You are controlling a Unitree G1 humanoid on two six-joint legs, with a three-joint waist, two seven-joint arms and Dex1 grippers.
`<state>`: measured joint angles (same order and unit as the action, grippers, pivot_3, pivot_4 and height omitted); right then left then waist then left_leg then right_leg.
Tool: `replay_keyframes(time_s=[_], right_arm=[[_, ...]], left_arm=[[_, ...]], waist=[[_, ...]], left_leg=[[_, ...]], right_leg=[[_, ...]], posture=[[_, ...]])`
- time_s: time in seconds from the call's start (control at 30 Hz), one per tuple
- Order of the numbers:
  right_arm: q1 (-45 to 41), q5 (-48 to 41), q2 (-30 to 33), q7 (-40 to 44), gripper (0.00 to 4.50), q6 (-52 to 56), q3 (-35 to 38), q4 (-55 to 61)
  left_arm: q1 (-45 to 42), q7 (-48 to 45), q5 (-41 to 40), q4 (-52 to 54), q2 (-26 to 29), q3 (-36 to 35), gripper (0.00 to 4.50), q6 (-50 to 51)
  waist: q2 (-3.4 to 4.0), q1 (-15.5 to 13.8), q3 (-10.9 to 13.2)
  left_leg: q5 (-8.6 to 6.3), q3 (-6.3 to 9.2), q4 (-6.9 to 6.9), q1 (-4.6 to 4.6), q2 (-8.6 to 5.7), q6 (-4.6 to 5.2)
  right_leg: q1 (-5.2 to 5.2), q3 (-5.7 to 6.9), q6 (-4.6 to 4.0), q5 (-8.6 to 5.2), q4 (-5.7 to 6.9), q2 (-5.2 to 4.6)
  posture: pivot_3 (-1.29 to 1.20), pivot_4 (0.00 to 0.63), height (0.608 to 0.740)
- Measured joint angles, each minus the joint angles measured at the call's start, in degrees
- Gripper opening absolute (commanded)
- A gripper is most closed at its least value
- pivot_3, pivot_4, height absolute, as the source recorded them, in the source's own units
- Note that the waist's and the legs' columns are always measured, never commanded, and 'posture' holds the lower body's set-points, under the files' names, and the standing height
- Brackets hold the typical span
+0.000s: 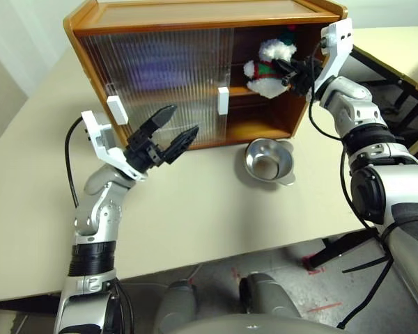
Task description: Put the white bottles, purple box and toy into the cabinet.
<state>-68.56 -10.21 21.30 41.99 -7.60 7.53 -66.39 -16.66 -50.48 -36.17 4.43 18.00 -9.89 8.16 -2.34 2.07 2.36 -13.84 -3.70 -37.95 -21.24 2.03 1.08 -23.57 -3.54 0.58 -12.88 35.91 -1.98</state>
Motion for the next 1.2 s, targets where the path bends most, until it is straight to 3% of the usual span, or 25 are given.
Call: replay_keyframes(time_s=[0.67,1.2], right_arm=[[-3.9,6.5,-1.7,-8.0,0.23,-5.9,0.0,-6.5],[-4.7,7.3,-2.3,-8.3,0.23,-6.1,0.4,-7.0]], left_arm=[[4.5,4.3,-0.4,6.3,-0.3,0.1,4.5,0.8],[3.9,4.4,-0.4,6.1,-0.5,0.2,4.5,0.8]], waist=[[0.03,-0.6,0.0],[0.09,-3.4,0.1]], left_leg=[[0.05,-0.01,0.0,0.05,-0.01,0.09],[0.01,0.01,0.33,-0.16,0.0,0.06]], right_leg=[[-0.01,0.0,-0.05,0.16,0.01,0.0],[-0.24,0.07,-0.3,-0.14,-0.06,-0.06]], posture=[[0.2,0.0,0.74],[0.2,0.0,0.74]])
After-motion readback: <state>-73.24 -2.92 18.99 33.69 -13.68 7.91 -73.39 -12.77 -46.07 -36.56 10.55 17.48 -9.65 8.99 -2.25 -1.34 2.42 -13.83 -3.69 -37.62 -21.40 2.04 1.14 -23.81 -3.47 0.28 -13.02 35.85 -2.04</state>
